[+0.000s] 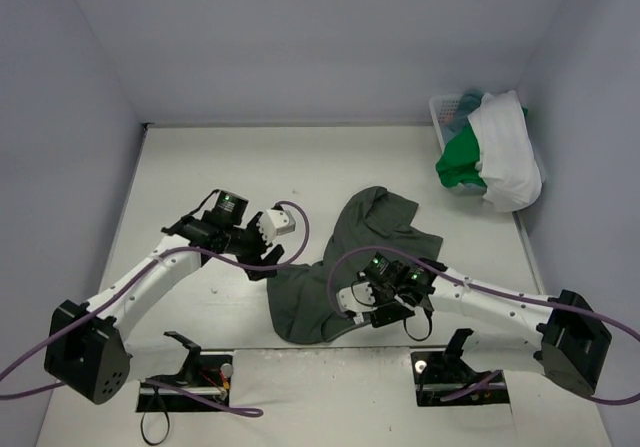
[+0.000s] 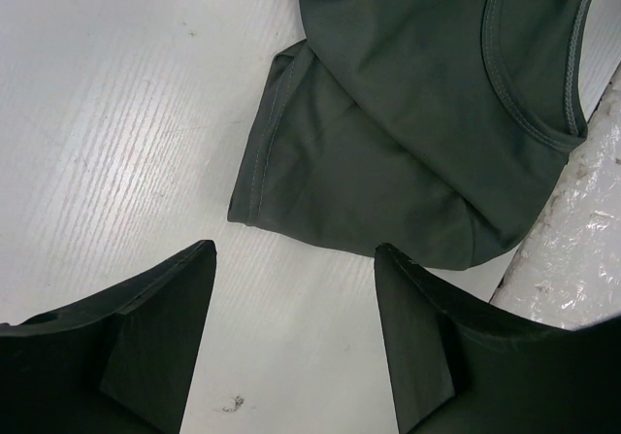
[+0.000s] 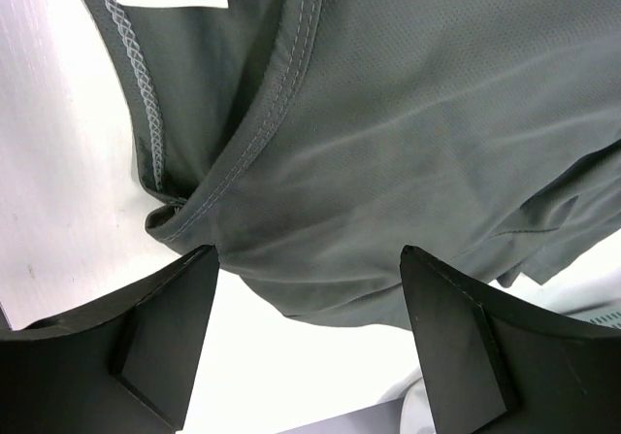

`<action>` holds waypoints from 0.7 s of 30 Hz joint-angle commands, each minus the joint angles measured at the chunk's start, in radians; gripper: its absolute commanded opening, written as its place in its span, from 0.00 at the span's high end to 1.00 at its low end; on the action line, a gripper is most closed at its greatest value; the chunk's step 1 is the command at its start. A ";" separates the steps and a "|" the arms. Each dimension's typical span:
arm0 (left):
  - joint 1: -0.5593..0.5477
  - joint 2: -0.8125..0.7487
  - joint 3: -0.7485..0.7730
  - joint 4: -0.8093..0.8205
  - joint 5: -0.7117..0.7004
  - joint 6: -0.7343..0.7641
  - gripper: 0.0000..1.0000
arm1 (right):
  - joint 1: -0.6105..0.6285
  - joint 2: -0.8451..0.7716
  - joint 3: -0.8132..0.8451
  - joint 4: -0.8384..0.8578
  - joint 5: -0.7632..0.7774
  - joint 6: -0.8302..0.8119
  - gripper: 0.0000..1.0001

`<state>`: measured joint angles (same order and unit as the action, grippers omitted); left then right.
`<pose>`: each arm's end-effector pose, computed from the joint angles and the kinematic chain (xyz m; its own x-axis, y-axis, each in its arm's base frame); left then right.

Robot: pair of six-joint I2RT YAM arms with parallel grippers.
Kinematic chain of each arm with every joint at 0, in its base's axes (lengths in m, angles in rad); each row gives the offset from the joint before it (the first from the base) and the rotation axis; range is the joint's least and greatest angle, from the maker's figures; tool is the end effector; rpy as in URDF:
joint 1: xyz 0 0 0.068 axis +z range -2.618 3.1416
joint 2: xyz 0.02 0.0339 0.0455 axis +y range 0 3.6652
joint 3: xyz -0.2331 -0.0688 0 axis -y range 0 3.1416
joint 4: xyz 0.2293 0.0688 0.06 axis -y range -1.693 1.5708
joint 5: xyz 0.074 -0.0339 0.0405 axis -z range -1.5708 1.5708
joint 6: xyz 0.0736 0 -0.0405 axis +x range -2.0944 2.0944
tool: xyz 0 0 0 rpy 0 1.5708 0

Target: Fold and stack the t-shirts

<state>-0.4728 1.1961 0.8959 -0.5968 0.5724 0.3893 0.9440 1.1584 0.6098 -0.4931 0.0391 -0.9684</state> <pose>0.2100 -0.1522 0.2138 -0.3842 0.5549 -0.7379 0.8966 0.4149 -0.1548 0.1361 0.1830 0.1313 0.3704 -0.8923 -0.2582 -0.8692 -0.2349 -0.4350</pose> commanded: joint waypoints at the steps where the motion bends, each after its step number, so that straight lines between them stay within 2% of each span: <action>1: -0.013 0.039 0.063 0.002 0.027 0.046 0.39 | 0.010 -0.025 0.015 -0.041 0.036 0.019 0.28; 5: -0.038 0.108 0.095 -0.015 0.035 0.068 0.39 | 0.015 -0.026 0.015 -0.042 0.033 0.005 0.29; 12: -0.059 0.195 0.138 -0.014 0.040 0.080 0.39 | 0.021 0.087 0.045 -0.042 -0.030 -0.013 0.30; 18: -0.085 0.207 0.147 -0.015 0.046 0.076 0.39 | 0.026 0.165 0.074 -0.033 -0.120 -0.001 0.35; 19: -0.089 0.207 0.149 -0.014 0.049 0.076 0.39 | 0.024 0.178 0.077 -0.032 -0.128 -0.001 0.36; 21: -0.092 0.217 0.149 -0.014 0.052 0.074 0.39 | 0.029 0.217 0.084 -0.029 -0.142 0.002 0.50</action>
<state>-0.5560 1.4151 0.9932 -0.6079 0.5892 0.4423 0.9638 1.3334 0.6518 -0.5041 -0.0517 -0.9707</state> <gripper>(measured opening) 0.607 0.525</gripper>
